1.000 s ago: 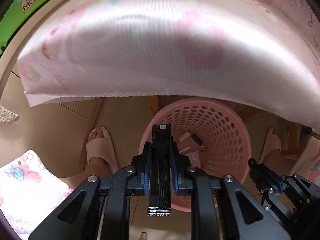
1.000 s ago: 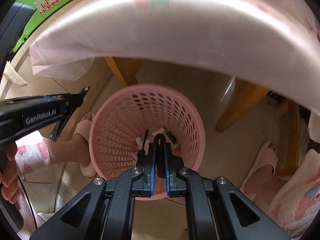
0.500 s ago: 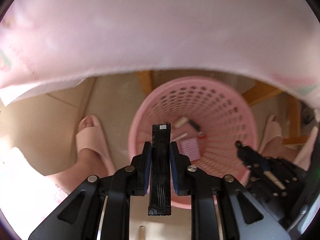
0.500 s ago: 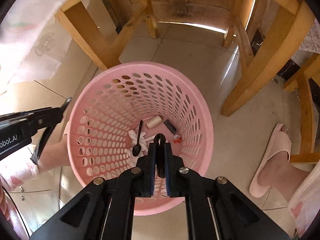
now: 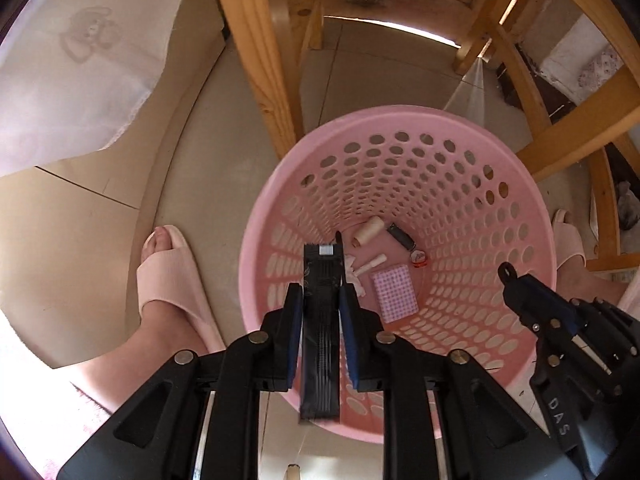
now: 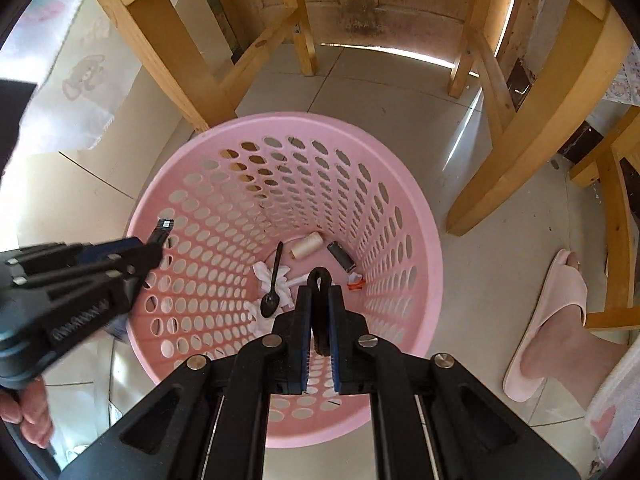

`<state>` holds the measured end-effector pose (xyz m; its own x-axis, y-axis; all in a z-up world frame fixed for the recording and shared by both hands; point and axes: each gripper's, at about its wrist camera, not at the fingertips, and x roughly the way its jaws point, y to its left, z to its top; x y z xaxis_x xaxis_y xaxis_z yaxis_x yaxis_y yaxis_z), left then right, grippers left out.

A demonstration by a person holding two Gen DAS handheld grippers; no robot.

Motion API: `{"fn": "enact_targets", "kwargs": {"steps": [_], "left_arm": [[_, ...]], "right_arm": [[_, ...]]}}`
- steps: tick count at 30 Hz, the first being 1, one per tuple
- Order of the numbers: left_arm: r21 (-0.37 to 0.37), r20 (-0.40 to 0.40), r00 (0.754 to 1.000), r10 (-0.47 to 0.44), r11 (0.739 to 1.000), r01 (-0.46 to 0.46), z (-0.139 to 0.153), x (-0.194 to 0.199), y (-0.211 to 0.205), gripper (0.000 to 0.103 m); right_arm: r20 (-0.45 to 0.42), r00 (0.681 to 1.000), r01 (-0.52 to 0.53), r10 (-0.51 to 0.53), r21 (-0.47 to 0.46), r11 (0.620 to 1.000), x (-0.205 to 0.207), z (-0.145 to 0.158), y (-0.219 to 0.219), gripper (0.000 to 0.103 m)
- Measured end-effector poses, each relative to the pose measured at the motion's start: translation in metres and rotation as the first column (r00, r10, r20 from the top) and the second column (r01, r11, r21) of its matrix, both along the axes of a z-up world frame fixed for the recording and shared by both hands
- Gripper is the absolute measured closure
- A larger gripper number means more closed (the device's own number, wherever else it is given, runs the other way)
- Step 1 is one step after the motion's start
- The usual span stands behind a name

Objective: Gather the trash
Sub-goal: 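Open the right tool to drop the hair tie while the left tool releases the sachet, then raise both open tools from the basket back over the sheet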

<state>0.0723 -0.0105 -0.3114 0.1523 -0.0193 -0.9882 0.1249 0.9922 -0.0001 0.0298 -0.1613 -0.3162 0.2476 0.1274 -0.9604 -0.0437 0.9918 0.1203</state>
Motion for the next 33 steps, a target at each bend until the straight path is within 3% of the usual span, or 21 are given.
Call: {"fn": "enact_targets", "kwargs": {"steps": [6,9,11,16,19,22,28,33], "left_arm": [[0.010,0.025,1.000,-0.018,1.000,0.018,0.006,-0.001,-0.005,0.081],[0.018,0.034,0.999,-0.019,1.000,0.019,0.007,-0.002,-0.004,0.065],[0.050,0.050,0.998,-0.035,0.998,0.032,0.009,-0.003,-0.007,0.051],[0.074,0.041,0.999,-0.035,0.997,0.032,0.011,-0.006,-0.005,0.043],[0.103,0.037,0.998,-0.053,0.994,0.049,0.011,-0.010,-0.005,0.043],[0.130,0.045,0.996,-0.074,0.989,0.067,0.016,-0.013,-0.007,0.043],[0.160,0.065,0.987,-0.144,0.978,0.132,0.029,-0.021,-0.019,0.043],[0.169,0.092,0.984,-0.155,0.976,0.138,0.046,-0.027,-0.022,0.043]], "right_arm": [[0.015,1.000,0.014,-0.014,0.009,1.000,0.002,0.003,-0.004,0.093],[-0.005,1.000,0.023,-0.023,0.010,1.000,0.003,-0.001,-0.005,0.089],[-0.007,1.000,0.025,-0.025,0.002,1.000,0.003,-0.001,-0.004,0.081],[0.028,0.999,0.039,-0.038,-0.029,0.999,-0.001,0.005,-0.006,0.066],[0.043,0.998,0.050,-0.048,-0.049,0.998,-0.003,0.011,-0.009,0.055],[0.070,0.997,0.033,-0.026,-0.103,0.994,-0.004,0.019,-0.008,0.054],[0.050,0.999,0.023,-0.018,-0.097,0.995,-0.005,0.043,-0.009,0.053],[0.101,0.991,0.097,-0.086,-0.105,0.990,-0.012,0.082,-0.028,0.035]]}}
